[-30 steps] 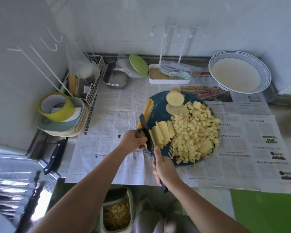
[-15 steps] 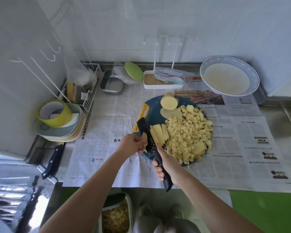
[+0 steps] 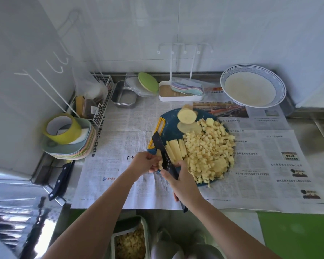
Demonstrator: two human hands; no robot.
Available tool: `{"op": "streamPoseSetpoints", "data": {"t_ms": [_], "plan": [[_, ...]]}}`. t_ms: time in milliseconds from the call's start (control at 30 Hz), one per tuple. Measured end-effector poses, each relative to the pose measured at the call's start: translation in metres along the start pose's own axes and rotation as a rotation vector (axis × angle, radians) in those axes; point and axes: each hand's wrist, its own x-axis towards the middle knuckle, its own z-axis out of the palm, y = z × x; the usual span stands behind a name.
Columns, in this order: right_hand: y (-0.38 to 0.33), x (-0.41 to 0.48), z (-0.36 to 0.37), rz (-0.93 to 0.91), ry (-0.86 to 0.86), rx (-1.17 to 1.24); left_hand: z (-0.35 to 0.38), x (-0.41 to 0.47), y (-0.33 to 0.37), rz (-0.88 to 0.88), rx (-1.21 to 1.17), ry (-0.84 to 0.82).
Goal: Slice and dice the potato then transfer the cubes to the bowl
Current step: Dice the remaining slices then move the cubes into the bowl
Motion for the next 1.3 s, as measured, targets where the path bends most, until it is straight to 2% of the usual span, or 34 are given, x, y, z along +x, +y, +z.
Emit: {"op": "streamPoseSetpoints", "data": {"t_ms": [167, 300, 400, 600, 733, 933, 1033, 1133, 1233, 1300], "plan": [[0.003, 0.000, 0.000, -0.117, 0.022, -0.170, 0.000, 0.002, -0.002, -0.004, -0.008, 0.005], [0.008, 0.007, -0.005, -0.009, 0.002, -0.162, 0.001, 0.003, -0.003, -0.007, -0.008, 0.003], [0.004, 0.010, -0.011, 0.071, -0.036, -0.093, 0.001, 0.005, -0.003, -0.009, 0.005, 0.001], [-0.011, 0.020, -0.031, 0.304, -0.165, 0.295, 0.002, 0.005, -0.001, -0.010, 0.007, -0.005], [-0.017, 0.021, -0.051, 0.421, -0.265, 0.413, 0.002, 0.004, 0.001, -0.015, 0.029, 0.007], [-0.020, 0.020, -0.071, 0.379, -0.306, 0.506, 0.004, 0.005, 0.005, -0.051, 0.077, 0.031], [-0.025, 0.020, -0.073, 0.347, -0.327, 0.474, 0.003, 0.004, 0.009, -0.065, 0.131, 0.041], [-0.025, 0.020, -0.073, 0.351, -0.340, 0.464, 0.003, 0.001, 0.019, 0.024, 0.286, 0.194], [-0.024, 0.017, -0.073, 0.359, -0.343, 0.502, 0.007, -0.001, 0.029, 0.073, 0.118, 0.254], [-0.026, 0.016, -0.075, 0.353, -0.356, 0.540, 0.012, -0.002, 0.034, -0.038, -0.143, 0.222]]}}
